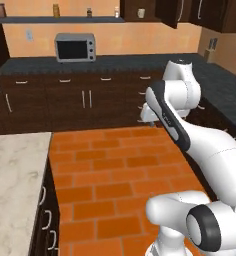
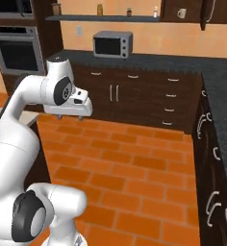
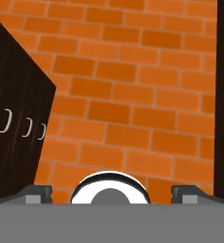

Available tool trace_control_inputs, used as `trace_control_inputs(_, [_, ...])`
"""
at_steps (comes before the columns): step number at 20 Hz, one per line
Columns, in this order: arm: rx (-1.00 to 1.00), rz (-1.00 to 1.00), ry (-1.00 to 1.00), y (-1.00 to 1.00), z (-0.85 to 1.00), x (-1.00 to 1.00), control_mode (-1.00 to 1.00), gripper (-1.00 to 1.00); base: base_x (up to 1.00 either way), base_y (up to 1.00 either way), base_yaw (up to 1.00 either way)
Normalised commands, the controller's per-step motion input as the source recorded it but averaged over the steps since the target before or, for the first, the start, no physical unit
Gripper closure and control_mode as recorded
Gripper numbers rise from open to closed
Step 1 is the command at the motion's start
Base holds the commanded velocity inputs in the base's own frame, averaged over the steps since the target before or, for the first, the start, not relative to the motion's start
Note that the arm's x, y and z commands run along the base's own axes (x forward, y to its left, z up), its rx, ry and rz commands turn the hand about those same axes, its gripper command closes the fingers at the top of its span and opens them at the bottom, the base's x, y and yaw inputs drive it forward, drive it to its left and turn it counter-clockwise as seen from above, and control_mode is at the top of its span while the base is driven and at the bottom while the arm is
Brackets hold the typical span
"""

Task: Gather all objects into one cabinet and sort the glasses and bowls to opposite sides.

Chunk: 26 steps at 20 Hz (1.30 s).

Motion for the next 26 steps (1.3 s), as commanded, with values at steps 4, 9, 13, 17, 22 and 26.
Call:
trace_control_inputs(4, [0.0, 0.0, 0.0, 0.0, 0.0, 0.0, 1.0, -1.0, 1.0, -0.18, 0.0])
trace_control_inputs(9, [0.0, 0.0, 0.0, 0.0, 0.0, 0.0, 1.0, -1.0, 1.0, -0.41, 0.0])
trace_control_inputs(13, [0.0, 0.0, 0.0, 0.0, 0.0, 0.0, 1.0, -1.0, 1.0, -0.15, 0.0])
trace_control_inputs(17, [0.0, 0.0, 0.0, 0.0, 0.0, 0.0, 1.0, -1.0, 1.0, 0.0, 0.0])
trace_control_inputs(22, [0.0, 0.0, 0.0, 0.0, 0.0, 0.0, 1.0, -1.0, 1.0, -0.03, 0.0])
trace_control_inputs(26, [0.0, 0.0, 0.0, 0.0, 0.0, 0.0, 1.0, -1.0, 1.0, -0.02, 0.0])
